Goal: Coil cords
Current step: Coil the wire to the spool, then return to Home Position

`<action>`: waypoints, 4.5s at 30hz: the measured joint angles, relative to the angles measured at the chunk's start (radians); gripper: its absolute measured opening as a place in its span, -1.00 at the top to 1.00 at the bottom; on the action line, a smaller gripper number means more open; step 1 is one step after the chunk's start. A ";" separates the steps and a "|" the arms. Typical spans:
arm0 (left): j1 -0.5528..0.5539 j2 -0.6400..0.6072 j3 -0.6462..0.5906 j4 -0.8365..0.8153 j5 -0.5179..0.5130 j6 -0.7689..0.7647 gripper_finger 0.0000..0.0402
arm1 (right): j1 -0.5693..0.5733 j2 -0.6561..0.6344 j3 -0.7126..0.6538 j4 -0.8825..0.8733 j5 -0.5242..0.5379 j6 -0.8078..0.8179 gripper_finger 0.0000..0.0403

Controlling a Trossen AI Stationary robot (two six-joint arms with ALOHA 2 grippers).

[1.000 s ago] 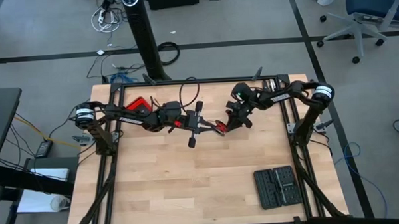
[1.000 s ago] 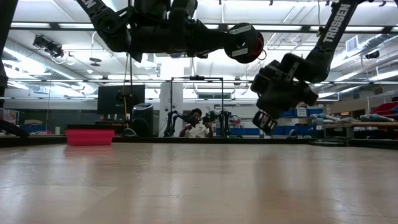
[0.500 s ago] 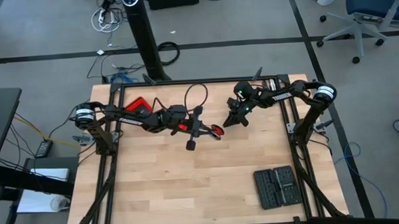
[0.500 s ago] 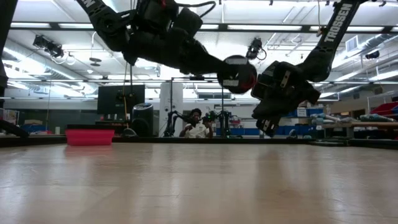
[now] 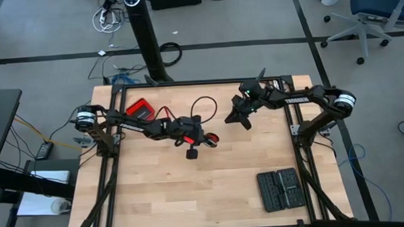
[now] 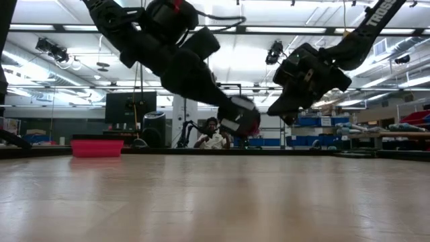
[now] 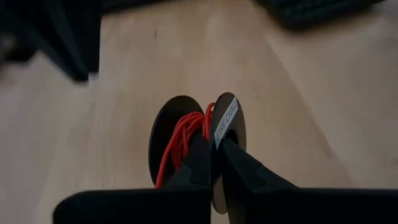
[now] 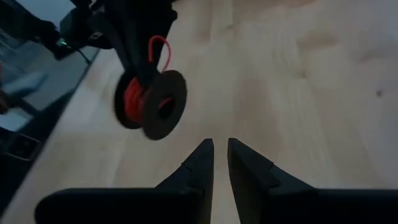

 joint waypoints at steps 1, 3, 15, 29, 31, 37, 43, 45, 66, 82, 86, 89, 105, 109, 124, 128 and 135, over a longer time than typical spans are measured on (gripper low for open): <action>-0.001 0.000 0.000 -0.023 -0.013 -0.021 0.93 | 0.007 -0.006 0.000 -0.001 0.020 -0.006 0.75; -0.005 0.000 0.000 -0.059 -0.041 -0.062 0.93 | 0.017 -0.013 0.000 -0.001 0.054 -0.017 0.75; -0.030 0.000 0.000 -0.194 -0.270 -0.175 0.94 | 0.027 -0.023 0.000 0.033 0.088 -0.021 0.75; -0.075 0.065 0.035 -0.218 -0.361 0.013 0.94 | 0.027 -0.022 0.000 0.033 0.088 -0.019 0.75; -0.082 0.074 0.042 -0.220 -0.381 0.040 0.94 | 0.027 -0.022 0.000 0.031 0.088 -0.019 0.75; -0.106 0.076 0.043 -0.230 -0.442 0.104 0.94 | 0.027 -0.022 0.000 0.028 0.088 -0.018 0.75; -0.114 0.076 0.043 -0.236 -0.448 0.132 0.94 | 0.027 -0.021 0.000 0.028 0.087 -0.016 0.75; -0.117 0.076 0.043 -0.238 -0.453 0.141 0.94 | 0.027 -0.021 0.000 0.028 0.087 -0.014 0.75; -0.128 0.078 0.042 -0.241 -0.488 0.148 0.37 | 0.027 -0.021 0.000 0.014 0.087 -0.014 0.75; -0.147 0.078 0.069 -0.279 -0.570 0.155 0.36 | 0.027 -0.021 0.000 0.010 0.086 -0.014 0.75; -0.154 0.078 0.069 -0.278 -0.610 0.159 0.36 | 0.027 -0.021 0.000 0.010 0.086 -0.014 0.75; -0.161 0.078 0.069 -0.278 -0.609 0.161 0.36 | 0.027 -0.021 0.000 0.009 0.086 -0.014 0.75; -0.199 -0.074 0.070 -0.317 -0.630 0.100 0.36 | 0.027 -0.021 0.000 0.016 0.102 -0.013 0.75; -0.198 -0.119 0.070 -0.322 -0.631 0.055 0.36 | 0.029 -0.021 -0.006 0.019 0.113 0.021 0.77; -0.268 -0.226 0.024 -0.263 -0.541 -0.026 0.36 | 0.138 -0.156 -0.078 0.035 0.335 0.226 0.85; -0.281 -0.261 -0.064 -0.124 -0.472 -0.026 0.39 | 0.130 -0.251 -0.078 0.043 0.282 0.238 0.86; -0.279 -0.397 -0.225 0.074 -0.284 -0.067 0.47 | 0.146 -0.442 -0.079 0.118 -0.014 0.315 0.84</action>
